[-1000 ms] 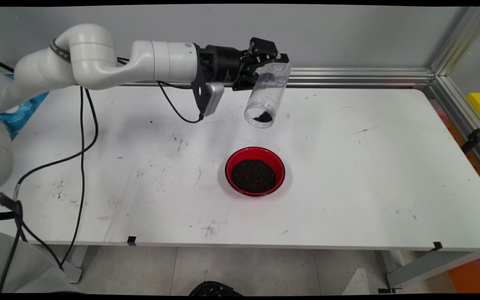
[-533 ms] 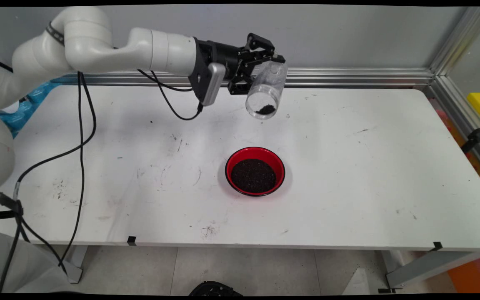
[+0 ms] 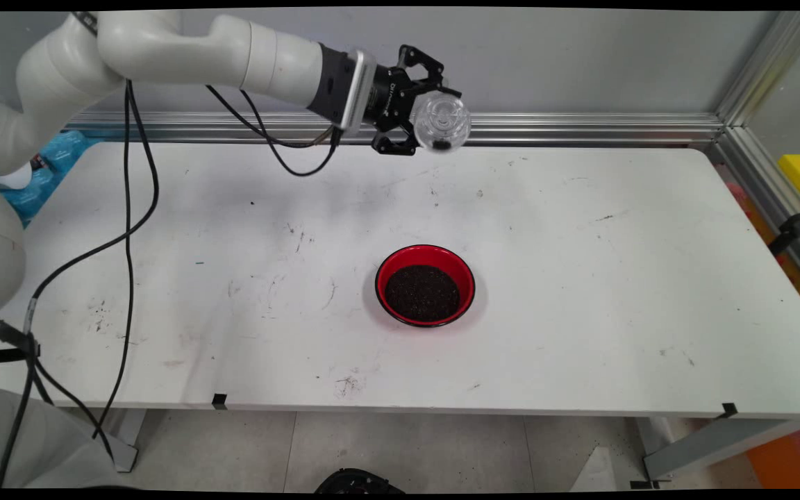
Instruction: Pour the black seasoning powder in the red bowl
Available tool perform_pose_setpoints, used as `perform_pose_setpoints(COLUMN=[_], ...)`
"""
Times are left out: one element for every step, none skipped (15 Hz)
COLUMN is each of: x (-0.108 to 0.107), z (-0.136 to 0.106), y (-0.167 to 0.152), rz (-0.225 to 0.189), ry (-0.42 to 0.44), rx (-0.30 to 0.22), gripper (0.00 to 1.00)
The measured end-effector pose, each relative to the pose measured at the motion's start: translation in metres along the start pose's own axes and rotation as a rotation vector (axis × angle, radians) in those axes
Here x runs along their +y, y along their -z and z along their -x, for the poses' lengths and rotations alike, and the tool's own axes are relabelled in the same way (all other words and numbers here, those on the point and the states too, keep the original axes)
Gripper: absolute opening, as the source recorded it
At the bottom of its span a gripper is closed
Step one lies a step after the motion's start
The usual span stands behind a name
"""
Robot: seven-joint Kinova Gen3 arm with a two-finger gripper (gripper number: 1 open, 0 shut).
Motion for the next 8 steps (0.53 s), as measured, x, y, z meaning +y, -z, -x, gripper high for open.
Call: perform_pose_setpoints(x=[-0.002, -0.003, -0.005, -0.005, -0.006, -0.006, -0.006, -0.005], z=[0.002, 0.004, 0.006, 0.007, 0.008, 0.009, 0.009, 0.010], y=[0.001, 0.002, 0.003, 0.005, 0.007, 0.009, 0.011, 0.013], rz=[0.006, 0.014, 0.024, 0.035, 0.050, 0.066, 0.083, 0.100], ry=[0.045, 0.098, 0.150, 0.192, 0.240, 0.290, 0.329, 0.373], rx=[-0.005, -0.009, -0.012, -0.013, -0.013, -0.010, -0.012, -0.015], gripper=[0.00, 0.00, 0.00, 0.00, 0.00, 0.00, 0.00, 0.00])
